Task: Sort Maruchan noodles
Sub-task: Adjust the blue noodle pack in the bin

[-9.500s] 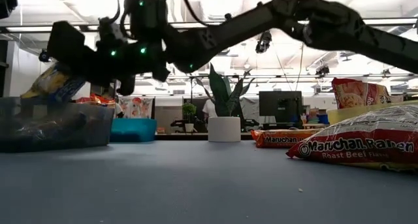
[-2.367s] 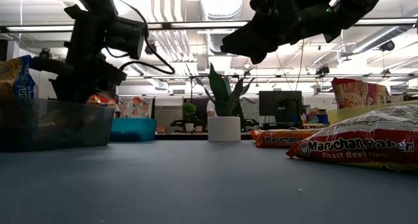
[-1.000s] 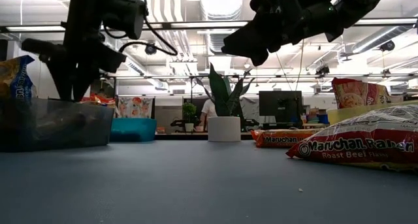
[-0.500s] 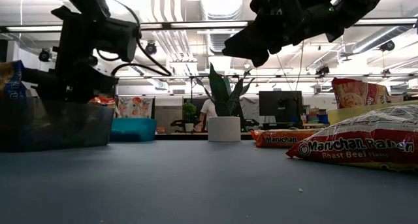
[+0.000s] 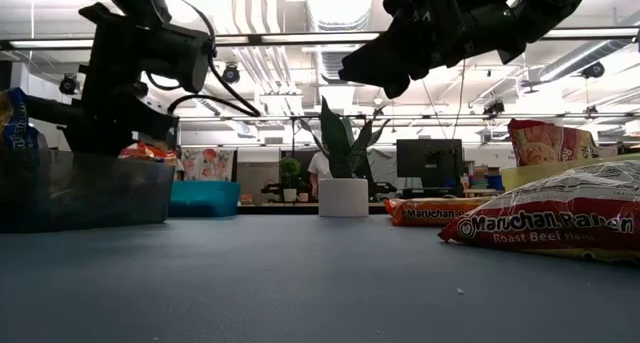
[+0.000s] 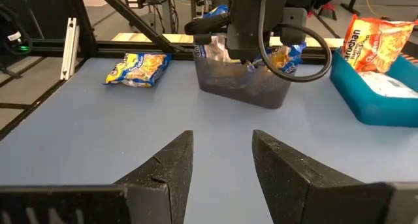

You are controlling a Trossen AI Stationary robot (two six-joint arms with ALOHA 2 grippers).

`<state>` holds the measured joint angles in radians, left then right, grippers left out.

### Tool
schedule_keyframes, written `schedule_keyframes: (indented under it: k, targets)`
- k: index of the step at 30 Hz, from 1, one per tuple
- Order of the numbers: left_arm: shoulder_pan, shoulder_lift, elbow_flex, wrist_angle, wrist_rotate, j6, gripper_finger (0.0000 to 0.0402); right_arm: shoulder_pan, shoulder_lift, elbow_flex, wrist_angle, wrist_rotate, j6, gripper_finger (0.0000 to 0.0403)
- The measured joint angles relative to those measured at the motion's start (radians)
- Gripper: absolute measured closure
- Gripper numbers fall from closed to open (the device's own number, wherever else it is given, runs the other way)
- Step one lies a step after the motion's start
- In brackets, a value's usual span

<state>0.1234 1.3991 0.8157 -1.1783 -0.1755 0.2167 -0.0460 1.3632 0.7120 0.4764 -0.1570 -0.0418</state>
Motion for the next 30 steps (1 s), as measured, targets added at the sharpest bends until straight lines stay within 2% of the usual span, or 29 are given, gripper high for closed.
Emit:
schedule_keyframes:
  k: [10,16,23,26,30]
  targets:
    - [-0.040,-0.011,0.116,-0.119,-0.113,-0.086,0.0400,0.000,0.000,0.000,0.001,0.000,-0.003,0.0257]
    - [-0.100,-0.012,0.173,-0.198,-0.115,-0.213,0.0401,0.000,0.000,0.000,0.001,0.000,-0.003,0.0257]
    - [-0.165,-0.012,0.171,-0.213,-0.064,-0.380,0.0402,0.000,0.000,0.000,-0.008,0.000,0.018,0.0257]
    - [-0.194,-0.012,0.171,-0.217,-0.059,-0.410,0.0402,0.000,0.000,0.000,-0.014,0.000,0.025,0.0257]
    - [-0.224,-0.012,0.171,-0.218,0.010,-0.434,0.0393,0.000,0.000,0.000,-0.018,0.000,0.033,0.0257]
